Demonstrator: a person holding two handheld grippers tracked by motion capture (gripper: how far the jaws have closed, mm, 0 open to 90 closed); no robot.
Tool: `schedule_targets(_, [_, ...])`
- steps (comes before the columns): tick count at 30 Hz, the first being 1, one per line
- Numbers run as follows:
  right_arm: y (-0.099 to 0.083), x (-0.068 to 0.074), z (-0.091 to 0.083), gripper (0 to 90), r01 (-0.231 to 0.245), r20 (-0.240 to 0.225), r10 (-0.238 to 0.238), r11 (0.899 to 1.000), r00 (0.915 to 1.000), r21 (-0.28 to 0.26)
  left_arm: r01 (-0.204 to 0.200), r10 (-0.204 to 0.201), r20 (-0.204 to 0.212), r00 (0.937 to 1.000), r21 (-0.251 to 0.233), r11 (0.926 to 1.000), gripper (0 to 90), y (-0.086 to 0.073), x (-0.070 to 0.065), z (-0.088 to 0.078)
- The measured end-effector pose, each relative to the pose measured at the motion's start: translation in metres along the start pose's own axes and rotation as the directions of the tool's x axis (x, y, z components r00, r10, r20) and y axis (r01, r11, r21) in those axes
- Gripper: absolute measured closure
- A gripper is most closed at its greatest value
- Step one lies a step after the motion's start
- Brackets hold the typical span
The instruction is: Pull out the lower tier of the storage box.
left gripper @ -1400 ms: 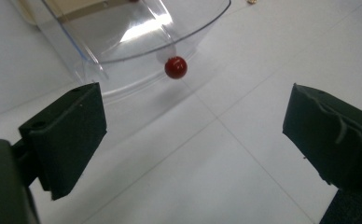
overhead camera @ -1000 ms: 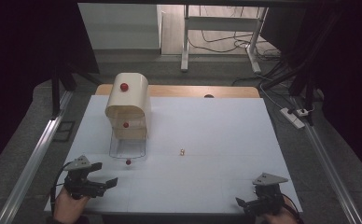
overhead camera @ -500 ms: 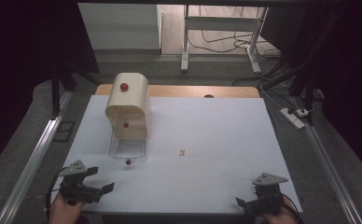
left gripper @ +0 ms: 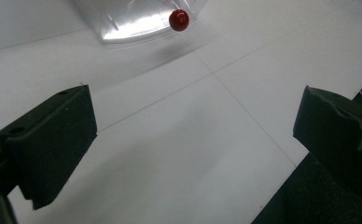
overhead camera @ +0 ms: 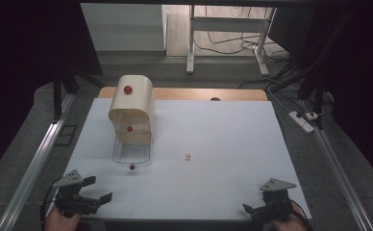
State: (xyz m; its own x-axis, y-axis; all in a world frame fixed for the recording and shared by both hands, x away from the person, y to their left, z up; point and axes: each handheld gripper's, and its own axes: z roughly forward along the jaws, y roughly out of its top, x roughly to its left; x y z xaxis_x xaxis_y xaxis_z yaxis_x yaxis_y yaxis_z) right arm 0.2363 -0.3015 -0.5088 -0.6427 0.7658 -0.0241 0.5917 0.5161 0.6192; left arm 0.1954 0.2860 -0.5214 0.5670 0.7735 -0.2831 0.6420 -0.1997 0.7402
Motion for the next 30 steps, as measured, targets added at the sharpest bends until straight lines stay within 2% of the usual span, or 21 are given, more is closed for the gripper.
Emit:
schedule_targets(7, [0.000,0.000,0.000,0.0,0.001,0.002,-0.001,1.000,1.0000,0.002,0.001,-0.001,-0.014,0.9999,-0.004,1.0000,0.0,-0.006,0.000,-0.005])
schedule_targets(14, [0.000,0.000,0.000,0.0,0.001,0.002,-0.001,1.000,1.0000,0.002,-0.011,0.012,-0.036,0.9993,0.024,0.9996,0.0,-0.010,-0.002,-0.007])
schedule_targets(24, [0.000,0.000,0.000,0.0,0.002,0.002,-0.002,1.000,1.0000,0.006,-0.008,0.011,-0.066,0.9978,0.054,0.9985,0.0,-0.016,-0.004,-0.011])
schedule_targets(30, [0.000,0.000,0.000,0.0,0.012,0.000,-0.012,1.000,0.9999,0.007,-0.010,0.014,-0.067,0.9976,0.065,0.9978,0.0,-0.016,-0.004,-0.011])
